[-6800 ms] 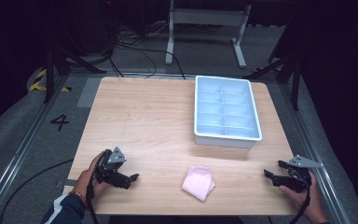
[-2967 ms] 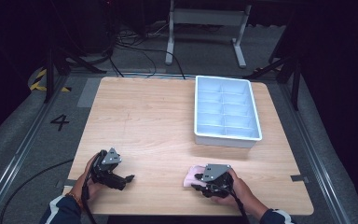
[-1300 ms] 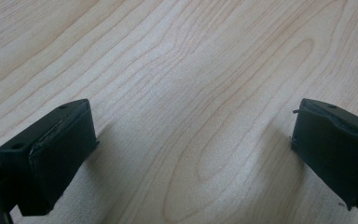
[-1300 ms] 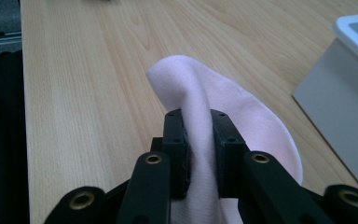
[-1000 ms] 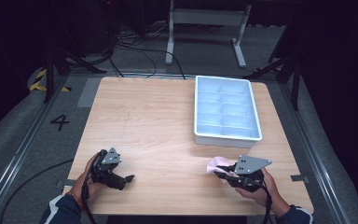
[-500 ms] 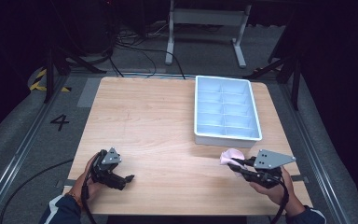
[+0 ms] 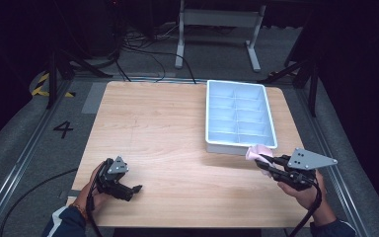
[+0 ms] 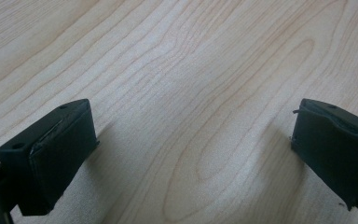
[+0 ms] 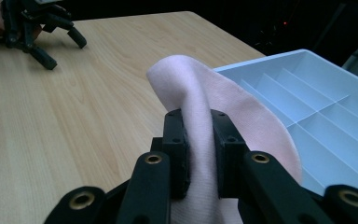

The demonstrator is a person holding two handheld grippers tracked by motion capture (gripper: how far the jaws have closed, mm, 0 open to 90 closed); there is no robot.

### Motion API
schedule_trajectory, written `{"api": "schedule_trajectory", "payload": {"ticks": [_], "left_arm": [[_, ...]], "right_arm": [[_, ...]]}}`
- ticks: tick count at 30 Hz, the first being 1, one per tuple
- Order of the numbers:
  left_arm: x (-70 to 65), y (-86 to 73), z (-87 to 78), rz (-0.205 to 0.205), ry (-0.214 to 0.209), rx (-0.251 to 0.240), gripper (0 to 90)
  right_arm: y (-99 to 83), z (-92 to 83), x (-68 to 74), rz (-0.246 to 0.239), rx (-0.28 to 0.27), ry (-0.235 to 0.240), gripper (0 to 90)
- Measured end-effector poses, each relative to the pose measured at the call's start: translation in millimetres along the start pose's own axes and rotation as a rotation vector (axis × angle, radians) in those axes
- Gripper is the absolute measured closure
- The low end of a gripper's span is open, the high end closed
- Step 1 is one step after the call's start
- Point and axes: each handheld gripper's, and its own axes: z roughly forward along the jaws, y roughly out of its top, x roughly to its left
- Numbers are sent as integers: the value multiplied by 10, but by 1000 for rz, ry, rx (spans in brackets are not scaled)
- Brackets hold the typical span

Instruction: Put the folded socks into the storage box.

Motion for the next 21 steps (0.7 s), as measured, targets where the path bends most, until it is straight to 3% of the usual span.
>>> {"api": "schedule_trajectory", "payload": {"ticks": [21], "left_arm": [[3,2,1,1,1,0,0]], "right_arm": [[64,-23,-275,-6,5,-59,783]]}}
